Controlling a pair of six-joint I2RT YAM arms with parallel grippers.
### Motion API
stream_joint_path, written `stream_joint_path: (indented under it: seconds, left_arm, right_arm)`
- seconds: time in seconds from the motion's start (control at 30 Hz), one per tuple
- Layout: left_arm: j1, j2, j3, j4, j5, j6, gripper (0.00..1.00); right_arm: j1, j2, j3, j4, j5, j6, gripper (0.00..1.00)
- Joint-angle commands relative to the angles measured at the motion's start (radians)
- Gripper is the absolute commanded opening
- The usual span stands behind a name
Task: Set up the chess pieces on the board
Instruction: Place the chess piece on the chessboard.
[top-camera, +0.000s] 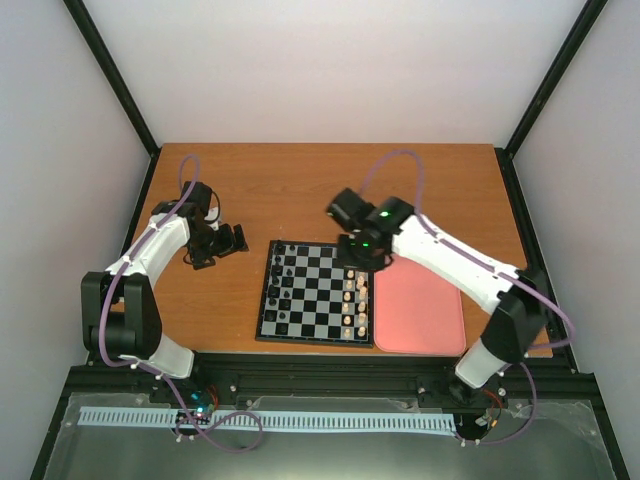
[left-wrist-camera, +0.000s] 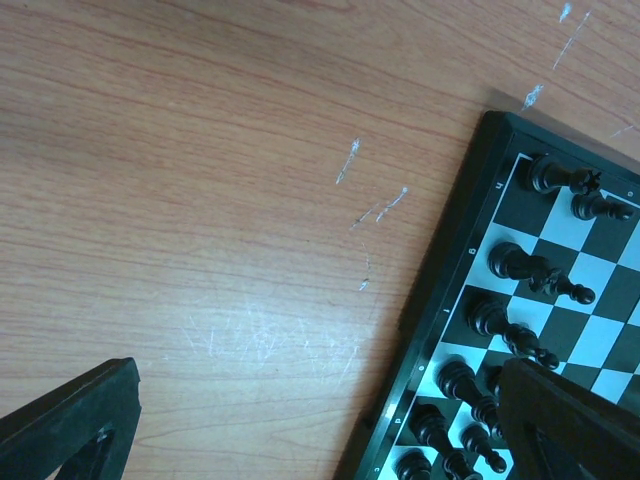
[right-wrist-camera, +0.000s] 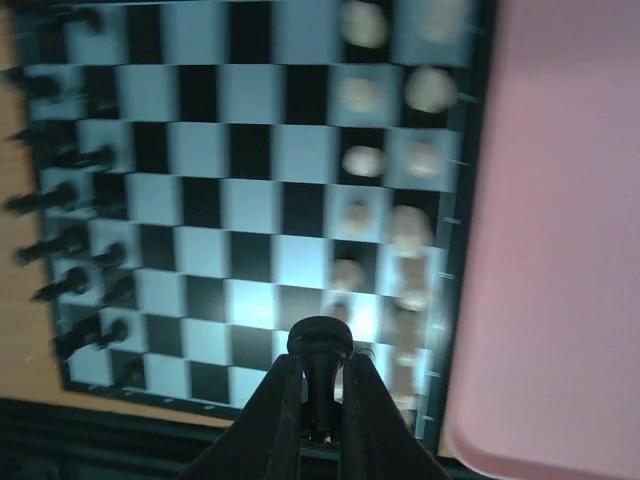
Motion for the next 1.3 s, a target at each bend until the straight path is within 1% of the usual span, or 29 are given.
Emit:
stream_joint_path:
  seconds: [0.0,0.17,0.27,0.5,0.67,0.93,1.27]
  left_arm:
    - [-0.004,-0.016,0.024,0.003,-0.01,-0.001,1.0]
    - [-0.004,-0.026,0.008,0.005,-0.022,-0.003,1.0]
    - [-0.002,-0.031,0.002,0.007,-0.02,-0.004,1.0]
    - [-0.005,-0.025,0.017,0.001,-0.011,-0.006,1.0]
    - [-0.004,-0.027,0.01,0.007,-0.011,-0.01,1.0]
    - [-0.003,-0.034,0.005,0.01,-0.01,-0.014,1.0]
    - [-0.004,-0.038,0.007,0.01,-0.008,-0.014,1.0]
  right_arm:
    - [0.181,0.167,0.293,-0.112,0.097,-0.105,0.03]
    - [0.356,0.453,0.659,-0.251,0.069,-0.217,0.03]
    - [0.424,0.544,0.76,-0.278,0.018,-0.257,0.03]
    - [0.491,0.638,0.788,-0.268,-0.086,-0.311,0.03]
    - [0.533,0.698,0.802,-0.267,-0.092,-0.324,0.03]
    - [0.534,0.748,0.788,-0.187,-0.15,-0.354,0.03]
    - [0.523,0.795,0.785,-0.174,-0.131,-0.365,0.03]
